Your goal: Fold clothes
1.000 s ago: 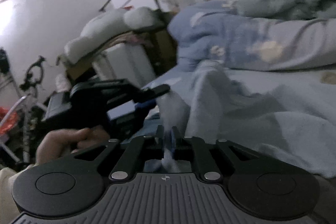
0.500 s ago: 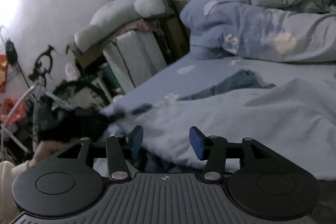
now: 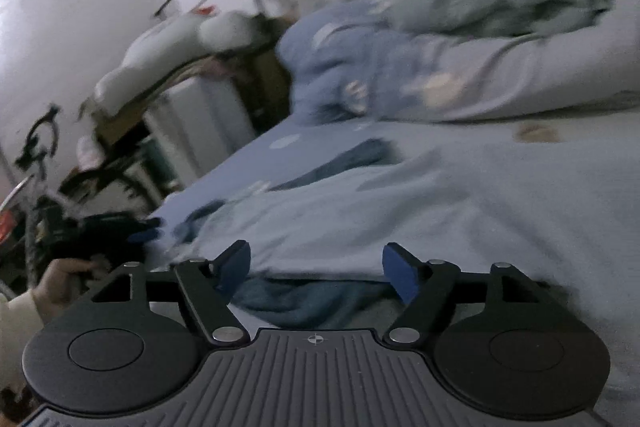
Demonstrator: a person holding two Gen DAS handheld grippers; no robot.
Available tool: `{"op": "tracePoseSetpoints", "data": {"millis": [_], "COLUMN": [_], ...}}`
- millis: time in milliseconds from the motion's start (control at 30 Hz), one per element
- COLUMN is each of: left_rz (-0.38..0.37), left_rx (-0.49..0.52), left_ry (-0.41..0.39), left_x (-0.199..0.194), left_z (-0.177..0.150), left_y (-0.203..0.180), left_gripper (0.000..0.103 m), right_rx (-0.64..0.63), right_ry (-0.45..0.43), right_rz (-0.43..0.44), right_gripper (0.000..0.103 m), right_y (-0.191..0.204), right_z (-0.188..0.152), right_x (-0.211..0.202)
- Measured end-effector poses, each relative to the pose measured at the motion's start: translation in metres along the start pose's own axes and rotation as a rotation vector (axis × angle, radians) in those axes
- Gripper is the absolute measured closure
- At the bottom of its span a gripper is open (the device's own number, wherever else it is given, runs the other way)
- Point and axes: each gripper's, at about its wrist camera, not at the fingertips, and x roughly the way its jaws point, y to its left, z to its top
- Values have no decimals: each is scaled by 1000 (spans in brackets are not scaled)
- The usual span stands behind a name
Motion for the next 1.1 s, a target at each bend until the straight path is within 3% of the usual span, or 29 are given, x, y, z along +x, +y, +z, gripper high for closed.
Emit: {"op": "tracePoseSetpoints", "data": {"millis": [167,333,467,567,700,833,1000,1100], "left_rz": [-34,-102,-134,-123,-102,-87,-49,-103], "left_rx": [50,70,96,52,-28,-144,-240,-248], "left_ry": [-8,-1,84,202,335,364,330,342], "left_x": [0,3,13,32,59,74,69,59], "left_z": [3,-2,-27,-64,-116,-142,-145,-149], "left_y": [-41,-88,-114,-123,-125,-122,-130,-151], "left_gripper": [56,38,25,25,25,24,24,31], "right_rx": [42,82,105,81,133,177,206,196], "right_ry": [-112,-228,-309,-300,-251,-213,-206,-199], "right_rz": [-104,-205,-291,-377,-419,-413,-388,-387], "right_gripper": [26,24,13,13,13,13,13,13], "right_y": [-32,-62,-86,-106,-146,-168,-179,-182], "right_z": [25,51,68,65,45,26,9,5], "right_x": [-89,-180,-247,-263,-258,-249,-243,-243]}}
